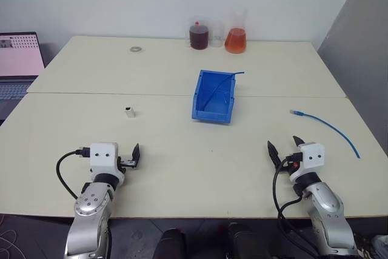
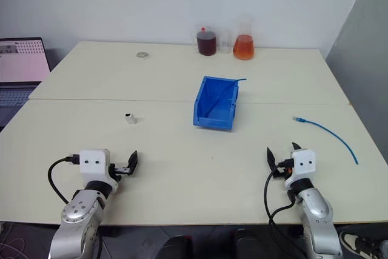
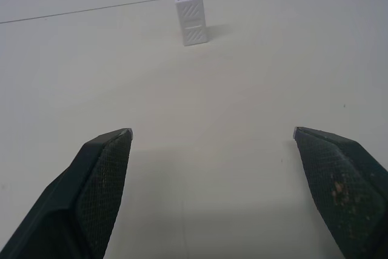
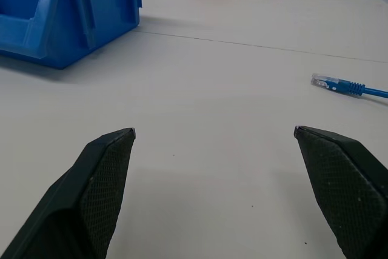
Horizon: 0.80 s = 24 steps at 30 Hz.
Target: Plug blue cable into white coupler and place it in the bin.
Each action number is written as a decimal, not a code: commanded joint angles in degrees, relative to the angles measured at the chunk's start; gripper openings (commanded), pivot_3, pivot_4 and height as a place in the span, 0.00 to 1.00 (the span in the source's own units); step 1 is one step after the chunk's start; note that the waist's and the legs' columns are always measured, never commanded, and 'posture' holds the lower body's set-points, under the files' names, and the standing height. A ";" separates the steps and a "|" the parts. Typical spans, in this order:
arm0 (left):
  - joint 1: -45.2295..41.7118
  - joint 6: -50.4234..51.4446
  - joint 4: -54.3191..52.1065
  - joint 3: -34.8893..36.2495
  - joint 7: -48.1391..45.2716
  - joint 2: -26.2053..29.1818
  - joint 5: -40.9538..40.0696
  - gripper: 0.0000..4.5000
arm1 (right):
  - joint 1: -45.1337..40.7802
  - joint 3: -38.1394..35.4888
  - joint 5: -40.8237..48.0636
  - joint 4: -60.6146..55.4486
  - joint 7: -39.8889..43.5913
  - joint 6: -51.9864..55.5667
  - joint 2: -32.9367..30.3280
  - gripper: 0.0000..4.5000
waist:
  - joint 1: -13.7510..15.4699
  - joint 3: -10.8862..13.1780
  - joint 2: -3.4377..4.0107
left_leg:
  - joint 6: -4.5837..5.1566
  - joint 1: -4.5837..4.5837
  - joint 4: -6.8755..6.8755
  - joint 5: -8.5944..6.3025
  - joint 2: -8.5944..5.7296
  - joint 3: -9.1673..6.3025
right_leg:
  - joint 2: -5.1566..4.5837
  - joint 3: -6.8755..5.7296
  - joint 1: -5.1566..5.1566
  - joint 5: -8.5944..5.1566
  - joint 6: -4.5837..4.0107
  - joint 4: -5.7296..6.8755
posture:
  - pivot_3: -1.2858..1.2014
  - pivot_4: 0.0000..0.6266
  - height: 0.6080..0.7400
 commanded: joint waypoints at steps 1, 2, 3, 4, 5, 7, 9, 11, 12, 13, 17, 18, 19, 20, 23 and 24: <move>0.50 -1.35 -2.10 0.80 -0.20 -0.03 -0.32 1.00 | -0.25 -0.17 0.62 -0.33 0.36 -0.95 -0.22 0.99 | 0.00 0.00 0.00 | 0.00 0.00 0.00 0.00 0.00 0.00 | 0.00 0.00 0.00 0.00 0.00 0.00 | 0.52 0.24 1.00; 0.65 -1.87 -2.10 0.61 -0.44 0.27 0.03 1.00 | -0.25 -0.15 0.60 -0.28 0.45 -0.98 -0.21 0.99 | 0.01 0.00 0.00 | 0.00 0.00 0.00 0.00 0.00 0.00 | 0.00 0.00 0.00 0.00 0.00 0.00 | 0.52 0.24 1.00; 0.72 -1.65 -2.12 0.50 -0.27 0.40 0.40 1.00 | -0.30 -0.17 0.58 -0.17 0.54 -1.02 -0.23 0.99 | 0.01 0.00 0.00 | 0.00 0.00 0.00 0.00 0.00 0.00 | 0.00 -0.01 0.00 0.00 0.00 0.00 | 0.52 0.24 1.00; 0.80 -1.45 -2.13 0.49 -0.15 0.48 0.61 1.00 | -0.28 -0.16 0.54 -0.14 0.60 -1.06 -0.21 0.99 | 0.00 0.00 0.00 | 0.00 0.00 0.00 0.00 0.00 0.00 | 0.00 -0.01 0.00 0.00 0.00 0.00 | 0.52 0.24 1.00; 0.88 -1.14 -2.15 0.58 -0.17 0.42 0.43 1.00 | -0.33 -0.18 0.52 0.01 0.69 -1.13 -0.22 0.99 | 0.00 0.00 0.00 | 0.00 0.00 0.00 0.00 0.00 0.00 | 0.00 0.00 0.00 0.00 0.00 0.00 | 0.52 0.24 1.00; 0.97 -0.82 -2.17 0.78 -0.21 0.34 0.14 1.00 | -0.43 -0.21 0.49 0.31 0.85 -1.26 -0.27 0.99 | 0.00 0.00 0.00 | 0.00 0.00 0.00 0.00 0.00 0.00 | 0.00 0.00 0.00 0.00 0.00 0.00 | 0.52 0.24 1.00; 1.10 -0.54 -2.16 0.74 -0.07 0.56 0.51 1.00 | -0.52 -0.19 0.47 0.47 0.98 -1.34 -0.33 0.99 | 0.00 0.00 0.00 | 0.00 0.00 0.00 0.00 0.00 0.00 | 0.00 0.00 0.00 0.00 0.00 0.00 | 0.52 0.24 1.00; 1.21 -0.52 -2.06 0.69 -0.10 0.73 0.74 1.00 | -0.58 -0.13 0.42 0.57 1.04 -1.45 -0.36 0.99 | 0.00 0.00 0.00 | 0.00 0.00 0.00 0.00 0.00 0.00 | 0.00 0.00 0.00 0.00 0.00 0.00 | 0.52 0.24 1.00; 1.25 -0.68 -2.06 0.58 -0.32 0.83 0.73 1.00 | -0.68 -0.16 0.43 0.69 1.08 -1.50 -0.40 0.99 | -0.01 0.00 0.00 | 0.00 0.00 0.00 0.00 0.00 0.00 | 0.00 0.00 0.00 0.00 0.00 0.00 | 0.52 0.24 1.00; 1.28 -0.79 -2.06 0.49 -0.49 0.90 0.70 1.00 | -0.75 -0.18 0.44 0.77 1.10 -1.53 -0.42 0.99 | -0.02 0.00 0.00 | 0.00 0.00 0.00 0.00 0.00 0.00 | 0.00 0.00 0.00 0.00 0.00 0.00 | 0.52 0.24 1.00; 1.54 -2.03 -2.95 0.02 -1.75 1.40 0.57 1.00 | -0.93 -0.11 0.41 1.01 1.18 -1.63 -0.36 0.99 | -0.01 0.00 0.00 | 0.00 0.00 0.00 0.00 0.00 0.00 | 0.00 0.00 0.00 0.00 0.00 0.00 | 0.52 0.24 1.00; 1.62 -2.07 -3.07 -0.04 -1.80 1.40 0.72 1.00 | -0.97 -0.10 0.41 1.10 1.24 -1.67 -0.36 0.99 | 0.00 0.00 0.00 | 0.00 0.00 0.00 0.00 0.00 0.00 | 0.00 -0.01 0.00 0.00 0.00 0.00 | 0.52 0.24 1.00; 1.67 -2.11 -3.04 -0.11 -1.82 1.37 0.83 1.00 | -1.09 -0.10 0.42 1.26 1.32 -1.71 -0.37 0.99 | 0.00 0.00 0.00 | 0.00 0.00 0.00 0.00 0.00 0.00 | 0.00 -0.01 0.00 0.00 0.00 0.00 | 0.52 0.24 1.00; 1.68 -2.19 -2.99 -0.14 -1.83 1.30 0.87 1.00 | -1.22 -0.09 0.41 1.41 1.39 -1.74 -0.39 0.99 | 0.00 0.00 0.00 | 0.00 0.00 0.00 0.00 0.00 0.00 | 0.00 0.00 0.00 0.00 0.00 0.00 | 0.52 0.24 1.00; 1.61 -1.55 -2.88 -0.01 -1.41 0.87 0.91 1.00 | -1.52 -0.09 0.40 1.74 1.66 -1.80 -0.47 0.99 | -0.01 0.00 0.00 | 0.00 0.00 0.00 0.00 0.00 0.00 | 0.00 0.00 0.00 0.00 0.00 0.00 | 0.52 0.24 1.00; 1.63 -1.63 -2.88 0.03 -1.36 0.72 0.87 1.00 | -1.54 -0.13 0.42 1.79 1.75 -1.83 -0.49 0.99 | -0.01 0.00 0.00 | 0.00 0.00 0.00 0.00 0.00 0.00 | 0.00 -0.01 0.00 0.00 0.00 0.00 | 0.52 0.24 1.00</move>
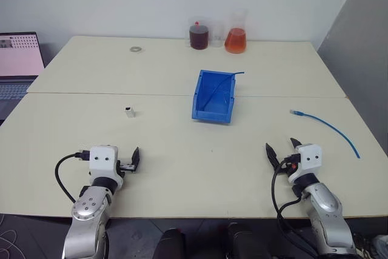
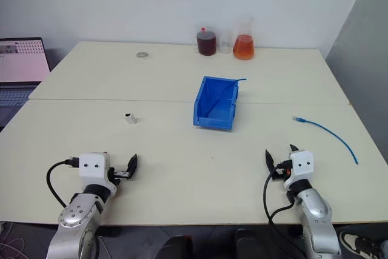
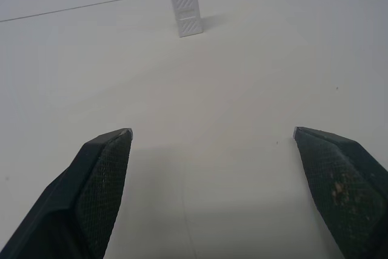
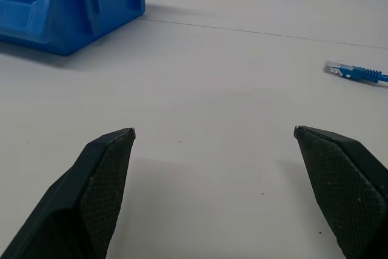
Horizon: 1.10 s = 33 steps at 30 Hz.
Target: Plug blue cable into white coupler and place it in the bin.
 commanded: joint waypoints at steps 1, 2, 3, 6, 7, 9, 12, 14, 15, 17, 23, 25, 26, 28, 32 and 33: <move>0.11 -0.72 -2.17 0.12 0.06 -0.07 0.06 1.00 | -0.83 -0.22 0.48 -0.41 0.45 -1.50 -0.52 0.99 | 0.00 0.00 0.00 | 0.00 0.00 0.00 0.00 0.00 0.00 | 0.00 0.00 0.00 0.00 0.00 0.00 | 0.52 0.24 1.00; 0.17 -0.73 -2.19 0.15 0.04 -0.11 0.00 1.00 | -0.86 -0.27 0.51 -0.31 0.57 -1.57 -0.56 0.99 | 0.00 0.00 0.00 | 0.00 0.00 0.00 0.00 0.00 0.00 | 0.00 0.00 0.00 0.00 0.00 0.00 | 0.52 0.24 1.00; 0.23 -0.62 -2.29 0.26 -0.10 -0.11 -0.24 1.00 | -0.93 -0.27 0.46 -0.19 0.66 -1.63 -0.60 0.99 | 0.00 0.00 0.00 | 0.00 0.00 0.00 0.00 0.00 0.01 | 0.00 0.01 0.00 0.00 0.00 0.00 | 0.52 0.24 1.00; 0.88 -1.17 -3.86 0.75 -2.96 -0.23 -3.67 1.00 | -1.25 -0.11 0.31 -0.06 0.70 -1.61 -0.58 0.99 | 0.00 0.00 0.00 | 0.00 0.00 0.00 0.00 0.00 0.01 | 0.00 0.01 0.00 0.00 0.00 0.00 | 0.52 0.24 1.00; 1.31 -1.59 -4.96 0.65 -4.98 0.09 -5.38 1.00 | -1.30 -0.07 0.30 -0.17 0.70 -1.55 -0.60 0.99 | -0.01 0.00 0.00 | 0.00 0.00 0.00 0.00 0.00 0.00 | 0.00 0.01 0.00 0.00 0.00 0.00 | 0.52 0.24 1.00; 1.64 -1.39 -6.47 0.31 -7.71 1.06 -7.22 1.00 | -1.37 -0.07 0.29 -0.37 0.74 -1.44 -0.69 0.99 | -0.04 0.00 0.00 | 0.00 0.00 0.00 0.00 0.01 0.02 | 0.00 0.01 0.00 0.00 0.00 0.00 | 0.52 0.24 1.00; -5.50 1.20 -9.28 -2.35 -13.89 5.84 -9.58 1.00 | -2.32 -2.79 2.40 -2.28 1.30 0.44 -2.56 0.99 | 0.16 0.01 0.00 | 0.00 -0.01 0.00 0.00 0.00 0.00 | 0.01 -0.02 0.00 0.00 0.00 0.00 | 0.52 0.24 1.00; -10.69 3.92 -9.09 -4.48 -17.29 8.51 -11.16 1.00 | -2.83 -4.05 3.55 -3.30 2.12 1.42 -4.24 0.99 | 0.85 0.04 0.05 | 0.01 -0.04 0.05 0.02 -0.05 -0.08 | 0.20 -0.15 0.02 0.01 0.01 0.04 | 0.52 0.24 1.00; -12.88 5.53 -8.96 -5.94 -19.22 9.89 -11.78 1.00 | -3.07 -4.81 4.71 -4.10 2.58 2.63 -5.12 0.99 | 0.97 0.01 0.09 | 0.02 -0.06 0.06 0.03 -0.04 -0.06 | 0.21 -0.15 0.02 0.02 0.04 0.05 | 0.52 0.24 1.00; -16.61 9.16 -9.13 -8.34 -21.86 11.72 -13.23 1.00 | -3.52 -6.38 7.07 -5.77 3.52 5.41 -6.97 0.99 | 0.94 -0.05 0.16 | 0.02 0.02 0.09 0.03 -0.05 0.11 | 0.22 0.00 0.10 0.06 0.09 0.01 | 0.52 0.24 1.00; -25.75 22.39 -11.14 -14.42 -32.01 16.65 -21.81 1.00 | -7.68 -13.29 9.95 -3.06 5.67 10.93 -16.51 0.99 | -0.15 -0.02 0.16 | 0.03 -0.10 0.07 0.02 -0.05 0.21 | 0.21 0.06 0.02 0.01 0.10 -0.07 | 0.52 0.24 1.00; -27.84 24.40 -11.32 -17.22 -36.02 19.05 -22.66 1.00 | -10.62 -15.05 9.76 2.75 6.96 13.42 -21.23 0.99 | -0.33 0.01 0.20 | 0.03 -0.07 0.05 0.02 -0.04 0.18 | 0.25 0.09 0.02 0.00 0.09 -0.04 | 0.52 0.24 1.00; -28.99 24.82 -10.93 -18.22 -37.05 19.67 -22.59 1.00 | -12.34 -15.24 9.29 6.46 7.57 14.92 -23.63 0.99 | -0.32 0.01 0.21 | 0.03 -0.03 0.05 0.02 -0.05 0.21 | 0.25 0.08 0.02 0.00 0.09 -0.02 | 0.52 0.24 1.00; -31.56 24.49 -9.41 -20.04 -38.41 19.64 -22.05 1.00 | -17.32 -15.10 8.65 16.71 10.03 16.40 -28.37 0.99 | -0.26 0.02 0.20 | 0.04 0.01 0.05 0.02 -0.08 0.23 | 0.25 0.08 0.05 0.01 0.09 -0.01 | 0.52 0.24 1.00; -34.78 23.15 -6.63 -22.13 -39.90 18.21 -20.97 1.00 | -28.46 -12.47 6.11 38.32 15.27 16.67 -35.47 0.99 | -0.30 0.07 0.25 | 0.05 0.00 0.09 0.02 -0.08 0.24 | 0.28 0.13 0.06 0.01 0.08 -0.01 | 0.52 0.24 1.00; -35.07 22.87 -6.28 -22.47 -40.35 18.07 -20.82 1.00 | -30.67 -12.04 5.84 42.49 16.55 16.69 -36.47 0.99 | -0.39 0.07 0.25 | 0.06 -0.01 0.07 0.02 -0.08 0.28 | 0.28 0.15 0.04 0.01 0.08 -0.01 | 0.52 0.24 1.00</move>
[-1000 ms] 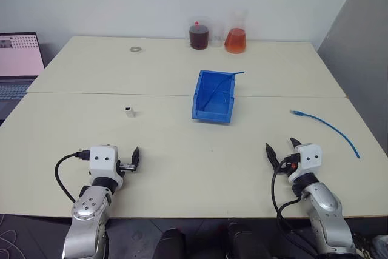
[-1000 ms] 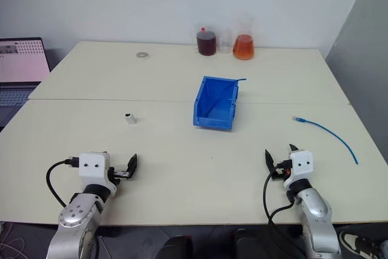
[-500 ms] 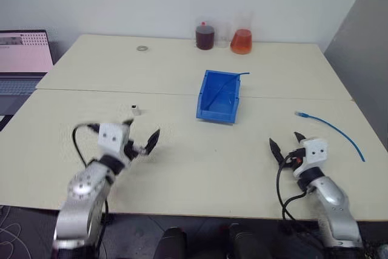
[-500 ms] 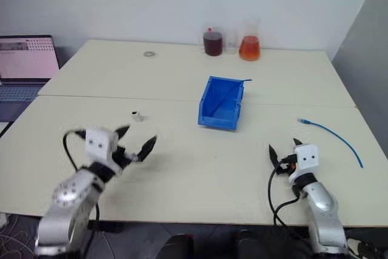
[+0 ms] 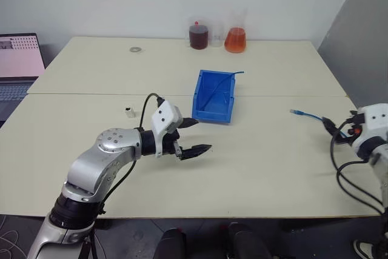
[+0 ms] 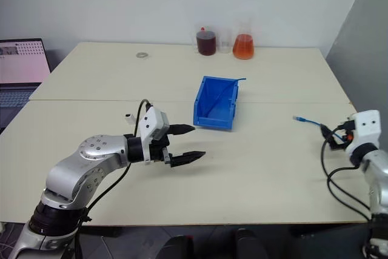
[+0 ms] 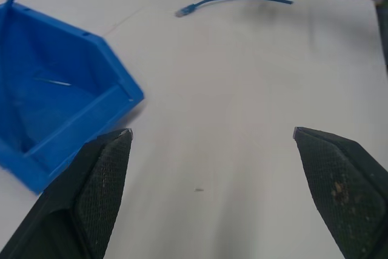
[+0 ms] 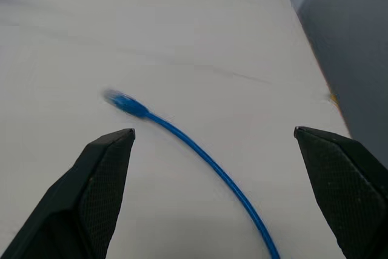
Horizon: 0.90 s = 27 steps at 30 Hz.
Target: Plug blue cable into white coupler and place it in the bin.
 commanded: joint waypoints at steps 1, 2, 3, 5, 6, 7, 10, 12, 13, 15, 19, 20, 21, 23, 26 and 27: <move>-1.62 -2.13 0.86 -1.11 -1.97 -0.37 0.71 1.00 | -8.16 0.79 -1.34 15.94 5.33 0.07 -4.50 0.99 | -0.12 0.02 0.04 | 0.01 0.03 0.00 -0.01 0.03 0.00 | 0.03 0.08 0.01 -0.02 -0.03 0.00 | 0.52 0.24 1.00; -1.80 -2.45 1.12 -1.55 -2.49 -0.39 0.95 1.00 | -10.16 1.29 -1.92 19.78 6.04 -0.07 -5.39 0.99 | -0.08 0.03 0.05 | 0.01 0.00 -0.02 -0.01 0.03 0.02 | 0.05 0.12 -0.01 -0.02 -0.03 -0.01 | 0.52 0.24 1.00; -1.95 -2.84 1.27 -2.02 -3.08 -0.34 1.17 1.00 | -11.80 1.73 -2.43 22.97 6.79 -0.41 -6.16 0.99 | -0.10 0.03 0.05 | 0.01 0.00 -0.04 -0.01 0.03 0.03 | 0.04 0.13 -0.02 -0.03 -0.05 -0.02 | 0.52 0.24 1.00; -2.38 -3.49 1.53 -2.78 -3.96 -0.55 1.57 1.00 | -14.56 2.64 -3.32 28.39 8.25 0.30 -7.36 0.99 | -0.08 0.04 0.06 | 0.01 -0.01 -0.05 -0.01 0.04 0.03 | 0.06 0.14 -0.03 -0.05 -0.08 -0.04 | 0.52 0.24 1.00; -2.57 -3.68 1.66 -2.94 -4.25 -0.71 1.64 1.00 | -15.44 3.07 -3.55 30.12 9.49 0.48 -7.71 0.99 | -0.06 0.04 0.06 | 0.01 -0.01 -0.05 -0.01 0.04 0.04 | 0.06 0.16 -0.03 -0.06 -0.08 -0.04 | 0.52 0.24 1.00; -2.91 -3.75 1.79 -3.14 -4.43 -0.95 1.69 1.00 | -15.93 3.93 -3.96 31.26 11.73 0.48 -8.04 0.99 | -0.02 0.04 0.06 | 0.01 -0.04 -0.05 -0.01 0.04 0.03 | 0.04 0.14 -0.03 -0.06 -0.08 -0.06 | 0.52 0.24 1.00; -3.72 -3.45 1.71 -3.29 -4.94 -1.14 1.67 1.00 | -16.27 5.71 -4.02 32.25 18.27 1.45 -8.23 0.99 | -0.02 0.04 0.06 | 0.01 -0.04 -0.02 -0.01 0.01 0.05 | 0.02 0.16 -0.03 -0.06 -0.06 -0.07 | 0.52 0.24 1.00; -3.92 -3.23 1.70 -3.21 -5.24 -1.12 1.65 1.00 | -16.00 6.58 -4.15 32.21 20.72 2.04 -8.12 0.99 | -0.05 0.03 0.07 | 0.00 -0.03 -0.01 -0.01 0.01 0.06 | 0.01 0.16 -0.03 -0.06 -0.05 -0.05 | 0.52 0.24 1.00; -4.00 -3.21 1.82 -3.18 -5.39 -1.13 1.69 1.00 | -15.73 7.03 -4.32 32.06 21.76 2.32 -7.98 0.99 | -0.08 0.03 0.07 | 0.00 -0.01 0.00 -0.01 0.01 0.07 | 0.01 0.17 -0.03 -0.06 -0.05 -0.03 | 0.52 0.24 1.00; -4.31 -3.56 2.36 -3.63 -5.94 -1.09 2.19 1.00 | -15.16 8.00 -4.53 31.96 23.98 3.84 -7.61 0.99 | -0.09 0.03 0.07 | 0.00 0.00 0.00 0.00 0.02 0.06 | 0.02 0.17 -0.03 -0.06 -0.05 -0.02 | 0.52 0.24 1.00; -4.72 -4.19 3.12 -4.36 -6.83 -1.07 3.30 1.00 | -15.00 8.51 -5.26 32.77 25.05 5.54 -7.35 0.89 | -0.06 0.03 0.06 | 0.00 0.01 0.03 0.00 0.03 0.02 | 0.03 0.13 0.01 -0.06 -0.05 -0.01 | 0.52 0.24 1.00; -4.76 -4.43 3.24 -4.64 -7.16 -0.93 3.65 1.00 | -15.03 8.51 -5.15 32.78 25.54 6.15 -7.36 0.85 | -0.06 0.03 0.06 | 0.00 0.01 0.03 0.00 0.03 0.02 | 0.03 0.13 0.01 -0.06 -0.05 -0.01 | 0.52 0.24 1.00; -4.79 -4.59 3.31 -4.88 -7.35 -0.89 3.91 1.00 | -15.03 8.51 -5.04 32.77 26.06 6.68 -7.42 0.79 | -0.06 0.03 0.05 | 0.00 0.01 0.03 0.00 0.03 0.02 | 0.03 0.13 0.01 -0.06 -0.05 -0.01 | 0.52 0.24 1.00; -4.76 -4.91 3.41 -5.28 -7.65 -0.77 4.35 1.00 | -15.04 8.34 -4.64 32.58 27.04 7.92 -7.53 0.67 | -0.06 0.03 0.05 | 0.00 0.01 0.04 0.00 0.04 0.01 | 0.03 0.12 0.01 -0.06 -0.05 -0.01 | 0.52 0.24 1.00; -4.79 -5.23 3.61 -5.60 -8.00 -0.75 4.96 1.00 | -15.03 7.80 -4.65 32.33 26.75 7.13 -7.63 0.51 | -0.07 0.03 0.05 | 0.00 0.02 0.04 0.00 0.05 0.01 | 0.04 0.12 0.02 -0.06 -0.05 -0.01 | 0.52 0.24 1.00; -4.86 -5.21 3.70 -5.64 -8.06 -0.85 5.05 1.00 | -15.06 7.62 -4.71 32.24 26.43 6.68 -7.68 0.44 | -0.07 0.03 0.05 | 0.00 0.02 0.04 0.00 0.05 0.01 | 0.04 0.12 0.02 -0.06 -0.05 0.00 | 0.52 0.24 1.00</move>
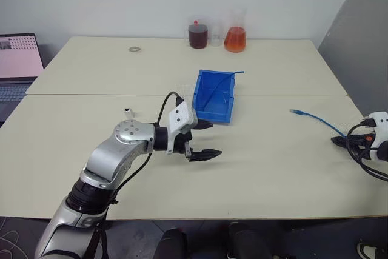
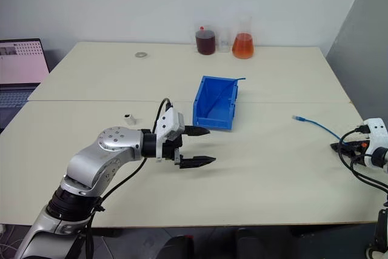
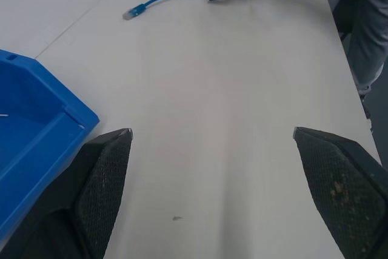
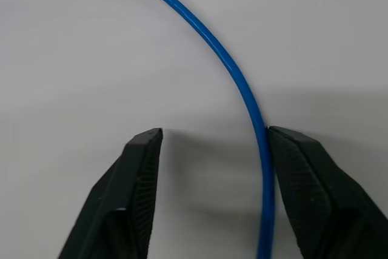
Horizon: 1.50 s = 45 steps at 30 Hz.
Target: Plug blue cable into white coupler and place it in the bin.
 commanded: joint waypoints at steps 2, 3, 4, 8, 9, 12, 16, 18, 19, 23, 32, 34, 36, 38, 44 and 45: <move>-1.34 -1.32 -0.53 -0.14 -0.62 -0.09 0.81 1.00 | 0.47 0.39 -0.58 -0.33 0.82 -1.33 -0.30 0.34 | 0.00 0.00 0.00 | 0.00 0.00 0.00 0.00 0.00 0.00 | 0.00 0.00 0.00 0.00 0.00 0.01 | 0.52 0.24 1.00; -1.41 -1.36 -0.40 -0.16 -0.63 -0.18 0.89 1.00 | 0.90 0.93 -1.18 -0.87 0.89 -2.70 -0.40 0.30 | 0.00 0.00 0.00 | 0.00 0.00 0.00 0.00 0.00 0.00 | 0.00 0.00 0.00 0.00 0.00 0.01 | 0.52 0.24 1.00; -1.43 -1.36 -0.33 -0.14 -0.65 -0.24 0.94 1.00 | 1.31 1.33 -1.51 -1.46 1.20 -3.69 -0.46 0.23 | 0.00 0.00 0.00 | 0.00 0.00 0.00 0.00 0.00 0.00 | 0.00 0.00 0.00 0.00 0.00 0.00 | 0.52 0.24 1.00; -1.00 -1.11 -0.42 0.23 -0.73 0.02 0.96 1.00 | 2.09 2.09 -2.02 -3.18 2.01 -6.41 -0.74 0.02 | -0.02 0.00 0.00 | 0.00 0.00 0.01 0.00 0.00 0.01 | 0.00 0.01 0.00 0.00 0.00 0.00 | 0.52 0.24 1.00; -0.66 -1.23 -0.51 0.30 -0.87 0.31 1.05 1.00 | 2.22 2.13 -2.04 -3.53 2.24 -6.84 -0.85 0.01 | -0.02 0.00 0.00 | 0.00 0.00 0.01 0.00 0.00 0.00 | 0.00 0.01 0.00 0.00 0.00 0.01 | 0.52 0.24 1.00; 1.27 -1.39 -1.09 1.23 -1.60 2.17 1.07 1.00 | 3.85 2.69 -1.02 -8.24 7.82 -5.94 -2.02 0.01 | -0.05 0.00 0.00 | 0.00 0.00 0.01 0.00 0.00 0.00 | 0.00 0.01 0.00 0.00 0.00 0.01 | 0.52 0.24 1.00; 5.75 -1.88 -2.20 3.38 -2.90 6.30 0.68 1.00 | 9.85 4.72 1.10 -24.31 16.45 -1.93 -4.88 0.01 | -0.11 0.05 0.18 | 0.00 0.02 -0.02 0.00 0.03 -0.01 | 0.01 0.03 -0.02 -0.01 0.00 0.02 | 0.52 0.24 1.00; 7.98 -2.29 -2.75 4.08 -3.49 7.96 0.51 1.00 | 12.51 5.11 1.92 -31.00 18.12 -0.31 -5.79 0.01 | -0.03 0.07 0.21 | 0.00 0.00 -0.01 0.00 0.04 -0.02 | 0.00 0.00 -0.04 -0.01 0.00 0.03 | 0.52 0.24 1.00; 9.87 -2.31 -3.22 4.78 -3.70 8.91 0.26 1.00 | 14.00 5.59 2.43 -35.36 19.13 0.32 -6.15 0.01 | 0.04 0.08 0.22 | 0.00 -0.02 0.04 0.00 0.03 -0.06 | 0.00 -0.05 -0.03 0.00 0.01 0.03 | 0.52 0.24 1.00; 18.01 -3.89 -3.61 8.51 -2.70 11.72 0.92 1.00 | 17.16 9.75 3.57 -52.11 18.50 2.82 -3.31 0.01 | -0.33 0.07 0.25 | 0.01 0.00 0.08 -0.01 0.06 -0.06 | -0.01 -0.05 0.00 -0.01 0.01 0.04 | 0.52 0.24 1.00; 29.62 -8.21 1.08 16.74 -0.60 14.29 2.62 1.00 | 12.88 21.25 0.72 -63.27 8.53 6.09 10.47 0.01 | 0.18 0.14 0.18 | 0.00 -0.03 0.09 -0.01 0.06 -0.15 | -0.07 -0.20 -0.03 0.02 0.05 0.05 | 0.52 0.24 1.00; 31.49 -9.41 2.19 18.43 -0.75 14.80 2.94 1.00 | 12.10 22.66 0.44 -63.33 7.31 6.68 12.37 0.01 | 0.17 0.14 0.17 | 0.00 -0.09 0.08 -0.01 0.07 -0.16 | -0.07 -0.20 -0.08 0.02 0.05 0.03 | 0.52 0.24 1.00; 32.62 -10.60 3.56 19.59 -0.97 15.21 3.23 1.00 | 11.49 23.66 -0.12 -62.81 6.53 6.27 13.50 0.01 | 0.35 0.14 0.17 | 0.00 -0.10 0.08 -0.01 0.09 -0.18 | -0.08 -0.24 -0.07 0.01 0.02 0.02 | 0.52 0.24 1.00; 32.67 -11.28 5.18 20.32 -0.53 14.94 3.42 1.00 | 11.09 24.19 0.41 -62.53 6.53 6.63 14.53 0.01 | 0.48 0.14 0.18 | 0.00 -0.12 0.07 -0.01 0.07 -0.19 | -0.10 -0.27 -0.08 0.00 0.02 0.02 | 0.52 0.24 1.00; 30.89 -12.07 5.77 18.84 0.31 13.19 3.93 1.00 | 10.58 25.57 0.25 -61.84 6.22 7.27 15.53 0.01 | 0.41 0.14 0.18 | 0.00 -0.08 0.08 -0.01 0.07 -0.19 | -0.11 -0.28 -0.07 0.01 0.02 0.04 | 0.52 0.24 1.00; 30.62 -12.15 5.62 18.51 0.11 13.14 4.00 1.00 | 10.62 25.49 0.44 -61.77 6.22 7.38 15.51 0.01 | 0.41 0.14 0.18 | 0.00 -0.09 0.08 -0.01 0.07 -0.19 | -0.11 -0.29 -0.07 0.01 0.02 0.05 | 0.52 0.24 1.00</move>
